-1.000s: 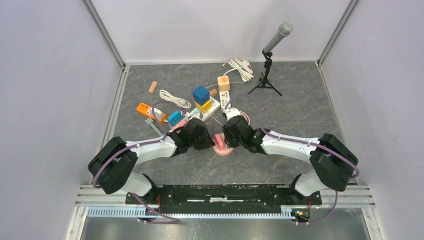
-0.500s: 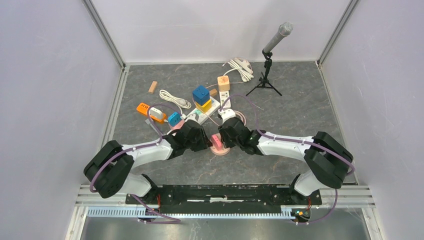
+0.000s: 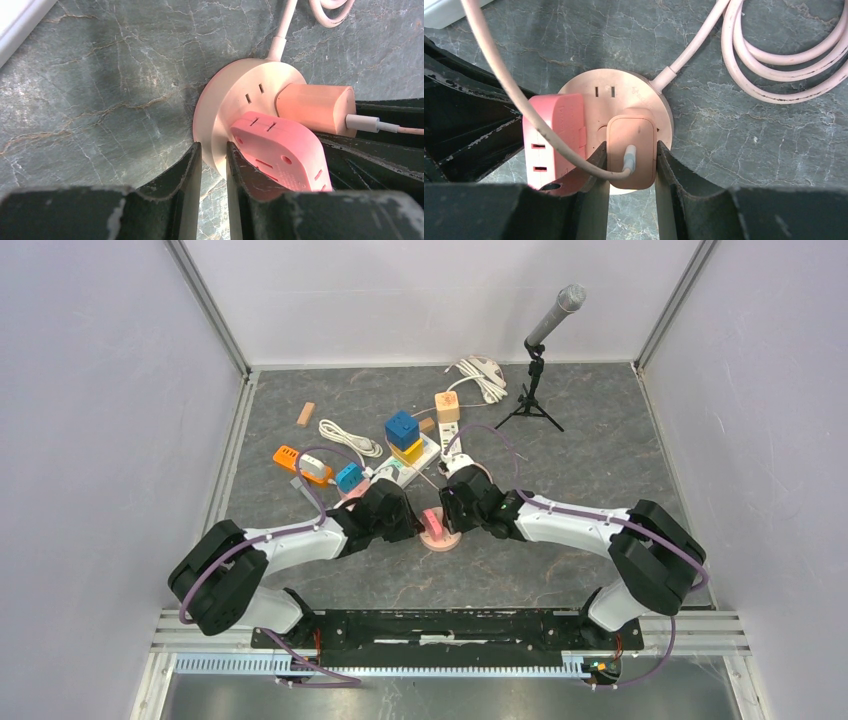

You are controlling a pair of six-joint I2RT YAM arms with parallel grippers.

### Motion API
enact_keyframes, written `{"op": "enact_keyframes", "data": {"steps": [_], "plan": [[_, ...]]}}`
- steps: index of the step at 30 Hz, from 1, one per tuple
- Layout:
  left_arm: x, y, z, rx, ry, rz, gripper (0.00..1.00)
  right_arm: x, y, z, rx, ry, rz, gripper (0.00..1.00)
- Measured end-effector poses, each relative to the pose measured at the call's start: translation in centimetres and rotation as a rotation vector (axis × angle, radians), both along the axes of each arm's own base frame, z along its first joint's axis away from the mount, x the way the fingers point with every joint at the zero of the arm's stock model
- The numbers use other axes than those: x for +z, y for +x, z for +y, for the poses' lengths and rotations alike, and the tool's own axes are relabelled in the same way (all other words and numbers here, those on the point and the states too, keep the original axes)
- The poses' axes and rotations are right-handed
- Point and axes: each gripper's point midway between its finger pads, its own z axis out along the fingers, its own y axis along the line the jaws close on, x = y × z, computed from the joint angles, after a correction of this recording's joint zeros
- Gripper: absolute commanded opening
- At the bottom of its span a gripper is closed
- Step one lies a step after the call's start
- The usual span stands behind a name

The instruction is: Pull the plug off the socket

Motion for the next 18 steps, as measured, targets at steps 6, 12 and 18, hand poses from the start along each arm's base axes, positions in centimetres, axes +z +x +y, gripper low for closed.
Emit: {"op": "enact_keyframes", "data": {"steps": [6, 12, 18], "plan": [[-0.01, 0.02, -0.02, 0.001, 0.002, -0.004, 0.29, -0.06, 0.09, 0.07, 0.018, -0.014, -0.035, 0.0], [-0.05, 0.02, -0.03, 0.001, 0.003, -0.002, 0.29, -0.15, -0.11, 0.24, 0.061, -0.1, -0.216, 0.0], [-0.05, 0.07, -0.29, -0.003, -0.002, -0.006, 0.28, 0.05, 0.01, -0.12, 0.046, -0.064, -0.226, 0.0]]}}
